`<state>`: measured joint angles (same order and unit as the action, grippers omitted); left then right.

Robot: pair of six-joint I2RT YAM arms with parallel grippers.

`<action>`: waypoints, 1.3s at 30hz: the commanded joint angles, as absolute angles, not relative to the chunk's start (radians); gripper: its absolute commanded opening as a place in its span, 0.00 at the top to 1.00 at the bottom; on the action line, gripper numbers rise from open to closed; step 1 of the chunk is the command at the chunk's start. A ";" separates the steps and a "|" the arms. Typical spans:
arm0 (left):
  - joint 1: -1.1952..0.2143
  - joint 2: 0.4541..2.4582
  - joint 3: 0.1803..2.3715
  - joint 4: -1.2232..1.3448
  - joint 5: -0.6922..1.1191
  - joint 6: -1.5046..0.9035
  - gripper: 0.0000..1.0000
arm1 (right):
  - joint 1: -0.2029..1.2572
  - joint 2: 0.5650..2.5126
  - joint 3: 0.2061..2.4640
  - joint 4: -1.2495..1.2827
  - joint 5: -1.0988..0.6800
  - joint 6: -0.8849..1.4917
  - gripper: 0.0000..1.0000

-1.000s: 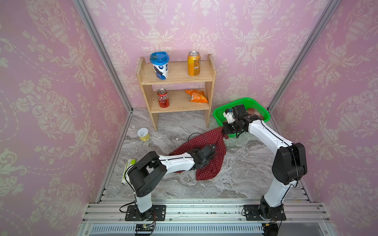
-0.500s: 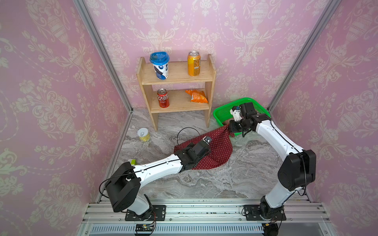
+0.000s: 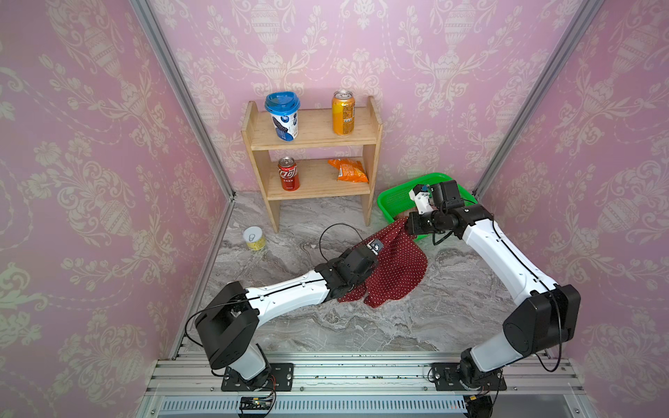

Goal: Roll up the skirts
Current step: Flatten out the skirt at the center of the board.

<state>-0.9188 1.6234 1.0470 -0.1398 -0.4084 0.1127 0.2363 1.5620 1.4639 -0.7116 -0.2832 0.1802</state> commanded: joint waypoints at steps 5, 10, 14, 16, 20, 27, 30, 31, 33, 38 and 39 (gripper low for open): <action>-0.908 1.749 1.094 -0.087 -0.306 0.077 0.60 | 0.238 1.594 1.425 -0.671 -0.297 0.180 1.00; -0.902 1.790 1.136 -0.105 -0.260 0.083 0.66 | 0.235 1.608 1.428 -0.670 -0.287 0.169 1.00; -0.883 1.768 1.139 -0.136 -0.299 0.086 0.99 | 0.228 1.602 1.438 -0.693 -0.266 0.162 1.00; -0.875 1.709 1.122 -0.138 -0.355 0.099 1.00 | 0.219 1.585 1.446 -0.710 -0.250 0.160 1.00; -0.845 1.511 1.085 -0.122 -0.469 0.152 1.00 | 0.197 1.532 1.471 -0.747 -0.227 0.160 1.00; -0.802 1.234 1.161 -0.198 -0.512 0.281 1.00 | 0.192 1.478 1.613 -0.876 -0.204 0.140 1.00; -0.802 1.159 1.217 -0.261 -0.499 0.295 1.00 | 0.192 1.451 1.686 -0.933 -0.198 0.135 1.00; -0.803 1.142 1.235 -0.283 -0.488 0.295 1.00 | 0.192 1.446 1.708 -0.951 -0.199 0.135 1.00; -0.805 1.116 1.276 -0.334 -0.465 0.288 1.00 | 0.192 1.439 1.767 -0.986 -0.201 0.131 1.00; -0.802 1.133 1.339 -0.392 -0.446 0.336 1.00 | 0.192 1.493 1.928 -1.044 -0.207 0.116 1.00; -0.798 1.146 1.346 -0.390 -0.445 0.353 1.00 | 0.192 1.514 1.956 -1.046 -0.214 0.113 1.00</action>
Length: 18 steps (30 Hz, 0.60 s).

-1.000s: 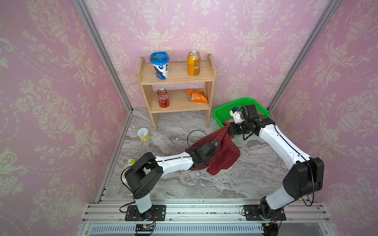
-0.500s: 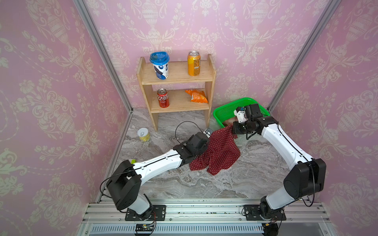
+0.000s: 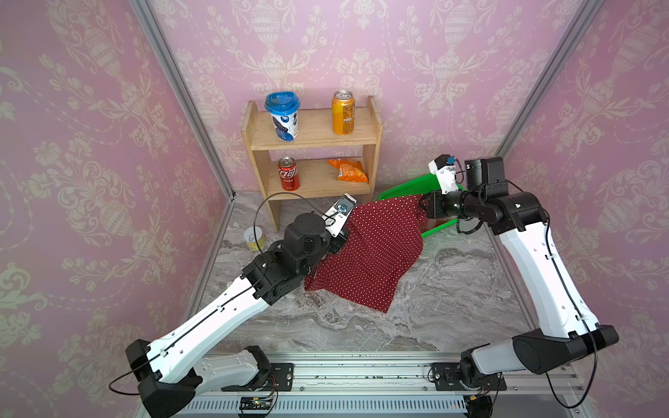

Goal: Roll up the skirts
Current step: Flatten out the skirt at the center of the board.

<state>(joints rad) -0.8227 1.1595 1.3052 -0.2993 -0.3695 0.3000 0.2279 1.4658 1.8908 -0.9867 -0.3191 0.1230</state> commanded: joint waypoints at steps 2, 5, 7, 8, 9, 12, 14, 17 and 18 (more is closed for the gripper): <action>-0.771 1.174 1.364 -0.384 -0.412 0.366 1.00 | 0.192 1.564 2.006 -1.038 -0.231 0.111 1.00; -0.692 1.219 1.423 -0.385 -0.331 0.372 1.00 | 0.192 1.660 2.126 -1.029 -0.263 0.109 1.00; -0.651 1.244 1.473 -0.389 -0.267 0.397 1.00 | 0.193 1.733 2.249 -1.039 -0.290 0.107 1.00; -0.643 1.256 1.500 -0.393 -0.241 0.427 1.00 | 0.192 1.769 2.317 -1.054 -0.299 0.105 1.00; -0.640 1.268 1.534 -0.399 -0.229 0.458 1.00 | 0.192 1.815 2.416 -1.077 -0.311 0.104 1.00; -0.641 1.306 1.647 -0.462 -0.207 0.523 1.00 | 0.188 1.906 2.648 -1.102 -0.341 0.113 1.00; -0.641 1.315 1.701 -0.507 -0.187 0.542 1.00 | 0.173 1.883 2.646 -1.046 -0.377 0.147 1.00; -0.645 1.287 1.722 -0.567 -0.136 0.545 1.00 | 0.171 1.833 2.625 -1.030 -0.393 0.145 1.00; -0.651 1.266 1.705 -0.578 -0.114 0.538 1.00 | 0.170 1.803 2.590 -1.025 -0.396 0.141 1.00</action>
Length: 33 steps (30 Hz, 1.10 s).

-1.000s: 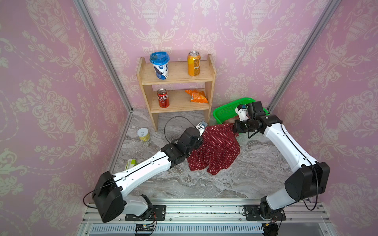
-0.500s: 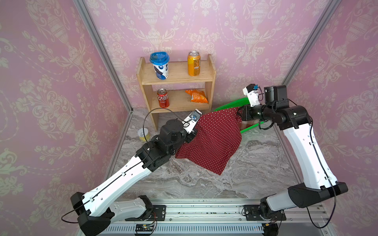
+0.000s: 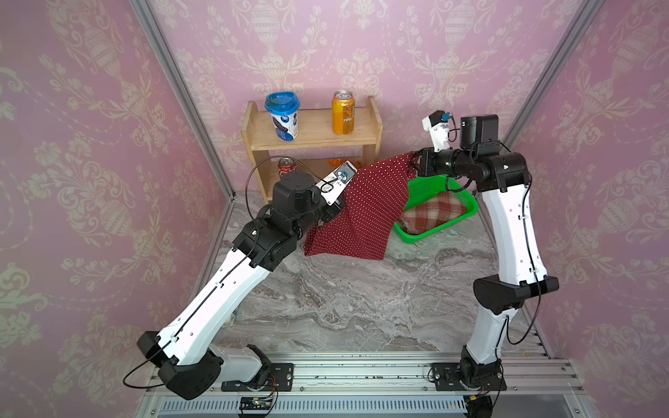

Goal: Roll up the skirts
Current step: Flatten out the skirt at the center of the board.

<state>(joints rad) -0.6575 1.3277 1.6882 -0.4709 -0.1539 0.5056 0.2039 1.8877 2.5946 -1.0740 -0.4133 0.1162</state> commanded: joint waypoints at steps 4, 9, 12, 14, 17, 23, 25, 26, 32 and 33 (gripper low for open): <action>-0.719 1.177 1.573 -0.624 -0.061 0.500 1.00 | 0.170 1.584 2.209 -0.889 -0.385 0.148 1.00; -0.879 1.101 1.278 -0.596 -0.010 0.377 1.00 | 0.164 1.249 1.513 -0.645 -0.292 0.186 1.00; -0.988 1.087 1.109 -0.503 0.029 0.279 1.00 | 0.148 1.115 1.212 -0.559 -0.234 0.228 1.00; -1.060 1.096 1.041 -0.461 0.054 0.239 1.00 | 0.138 1.038 1.054 -0.525 -0.204 0.250 1.00; -1.130 1.104 0.975 -0.414 0.097 0.179 1.00 | 0.138 0.932 0.893 -0.469 -0.190 0.281 1.00; -1.146 1.138 0.890 -0.348 0.145 0.127 0.99 | 0.138 0.923 0.842 -0.479 -0.176 0.262 1.00; -1.146 1.148 0.868 -0.321 0.157 0.112 0.99 | 0.138 0.951 0.861 -0.477 -0.192 0.247 1.00; -1.146 1.147 0.853 -0.309 0.154 0.106 0.98 | 0.138 0.973 0.881 -0.482 -0.197 0.239 1.00; -1.081 1.009 0.871 -0.362 0.044 0.141 1.00 | 0.138 1.094 1.092 -0.511 -0.228 0.216 1.00; -1.054 0.976 0.898 -0.383 0.040 0.152 1.00 | 0.138 1.120 1.155 -0.529 -0.229 0.211 1.00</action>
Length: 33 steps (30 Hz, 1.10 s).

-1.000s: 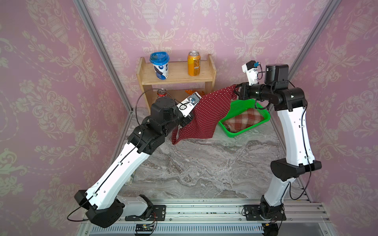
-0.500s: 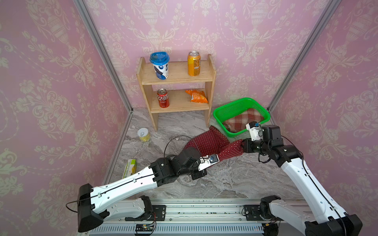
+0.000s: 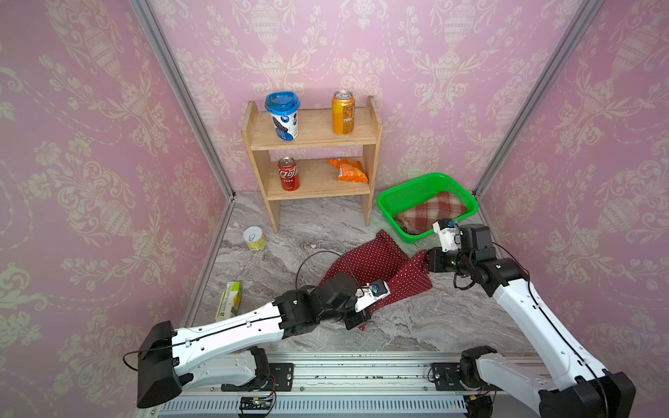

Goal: Roll up the skirts
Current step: Flatten out the skirt at the center of the board.

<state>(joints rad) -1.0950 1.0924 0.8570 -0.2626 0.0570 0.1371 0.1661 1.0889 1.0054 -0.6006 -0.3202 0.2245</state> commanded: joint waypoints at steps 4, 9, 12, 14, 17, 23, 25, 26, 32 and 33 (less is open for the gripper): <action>-0.944 0.890 1.087 -0.526 0.079 0.237 1.00 | 0.138 1.214 1.469 -0.627 -0.192 0.201 1.00; -0.939 0.965 1.244 -0.723 0.133 0.328 1.00 | 0.136 1.375 1.754 -0.761 -0.180 0.188 1.00; -0.939 0.981 1.250 -0.743 0.182 0.320 1.00 | 0.135 1.438 1.837 -0.802 -0.161 0.189 1.00; -0.939 0.963 1.254 -0.745 0.207 0.315 1.00 | 0.130 1.457 1.884 -0.837 -0.149 0.189 1.00; -0.939 0.941 1.302 -0.791 0.236 0.313 1.00 | 0.123 1.437 1.908 -0.873 -0.127 0.178 1.00; -0.940 0.976 1.407 -0.856 0.318 0.303 1.00 | 0.069 1.381 1.955 -0.948 -0.142 0.166 1.00; -0.941 0.973 1.411 -0.813 0.294 0.307 1.00 | 0.068 1.406 2.006 -0.969 -0.173 0.162 1.00; -0.939 0.964 1.404 -0.778 0.253 0.307 1.00 | 0.068 1.427 2.033 -0.968 -0.204 0.169 1.00; -0.854 0.922 1.313 -0.473 -0.278 0.310 1.00 | 0.093 1.522 2.002 -0.702 -0.419 0.301 1.00; -0.831 0.919 1.304 -0.435 -0.324 0.318 1.00 | 0.103 1.542 2.003 -0.661 -0.442 0.319 1.00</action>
<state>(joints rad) -0.8818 1.0019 1.3338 -0.4496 -0.0376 0.2897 0.1577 1.4563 2.0251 -0.9684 -0.5564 0.2092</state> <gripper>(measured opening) 0.051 0.050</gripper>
